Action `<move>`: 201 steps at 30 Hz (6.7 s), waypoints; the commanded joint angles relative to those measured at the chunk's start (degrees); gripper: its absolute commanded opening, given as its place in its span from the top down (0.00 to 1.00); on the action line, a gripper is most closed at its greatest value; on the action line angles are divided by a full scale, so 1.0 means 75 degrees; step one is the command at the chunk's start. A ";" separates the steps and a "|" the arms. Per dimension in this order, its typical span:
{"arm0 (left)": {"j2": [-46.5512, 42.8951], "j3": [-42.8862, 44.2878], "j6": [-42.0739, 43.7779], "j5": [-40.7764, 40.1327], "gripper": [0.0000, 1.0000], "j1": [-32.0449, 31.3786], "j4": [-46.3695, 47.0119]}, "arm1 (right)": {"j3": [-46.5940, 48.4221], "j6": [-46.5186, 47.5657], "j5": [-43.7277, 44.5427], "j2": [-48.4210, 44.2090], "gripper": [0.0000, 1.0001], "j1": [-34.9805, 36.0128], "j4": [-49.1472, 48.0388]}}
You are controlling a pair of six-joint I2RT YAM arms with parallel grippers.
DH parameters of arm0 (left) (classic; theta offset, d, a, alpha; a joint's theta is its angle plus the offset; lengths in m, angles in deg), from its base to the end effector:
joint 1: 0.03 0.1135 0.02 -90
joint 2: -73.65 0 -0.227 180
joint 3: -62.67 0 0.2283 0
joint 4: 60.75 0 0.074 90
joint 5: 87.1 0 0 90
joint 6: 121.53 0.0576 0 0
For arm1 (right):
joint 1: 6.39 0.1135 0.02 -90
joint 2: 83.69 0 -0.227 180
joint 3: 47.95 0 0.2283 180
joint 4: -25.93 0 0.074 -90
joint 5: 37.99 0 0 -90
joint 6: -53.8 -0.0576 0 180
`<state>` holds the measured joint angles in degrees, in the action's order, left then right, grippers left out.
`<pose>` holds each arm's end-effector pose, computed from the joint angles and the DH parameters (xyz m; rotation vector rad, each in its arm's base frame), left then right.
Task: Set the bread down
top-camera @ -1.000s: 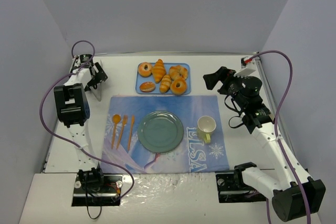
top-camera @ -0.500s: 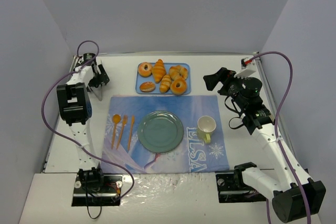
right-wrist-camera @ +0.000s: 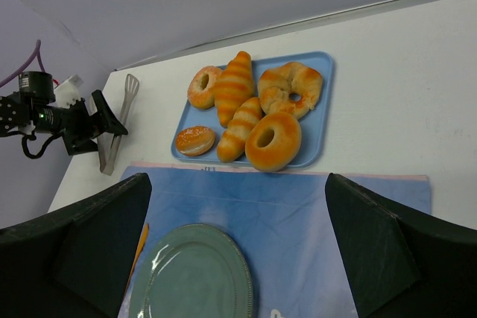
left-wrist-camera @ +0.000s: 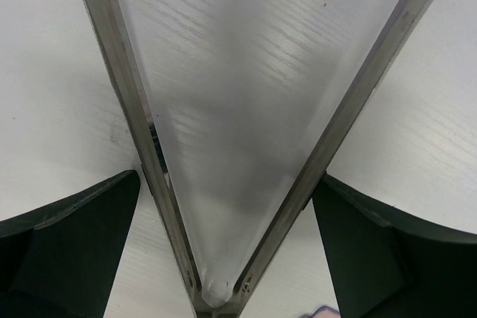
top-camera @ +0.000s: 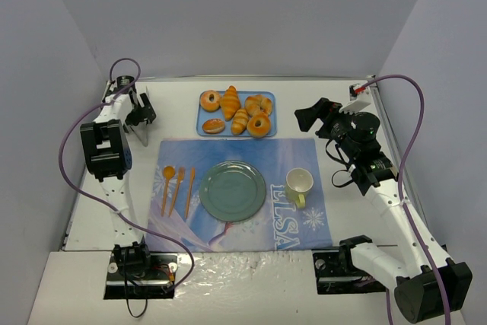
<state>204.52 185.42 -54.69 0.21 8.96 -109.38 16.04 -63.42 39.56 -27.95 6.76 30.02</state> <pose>0.4605 0.0756 0.1429 -0.7261 2.4548 -0.0346 0.2387 0.0685 0.3433 0.0093 1.5436 0.7259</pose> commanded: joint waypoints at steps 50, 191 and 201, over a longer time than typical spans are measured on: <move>-0.2970 -0.0979 0.0095 -0.0811 0.68 -0.0874 -0.0551 | -0.0090 -0.0062 -0.0039 -0.0226 0.00 -0.0030 -0.0551; -0.7919 -0.5524 -0.0828 -0.0227 0.71 -0.7847 -0.1246 | -0.0102 -0.0013 0.0136 0.0102 0.00 -0.0009 -0.0565; -0.7935 -0.5884 -0.1112 -0.0232 0.65 -0.8090 -0.0969 | -0.0114 -0.0021 0.0131 0.0131 0.00 -0.0012 -0.0575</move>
<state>147.32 140.49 -61.25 -0.32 -50.98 -119.72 14.59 -63.62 39.58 -27.22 6.76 31.09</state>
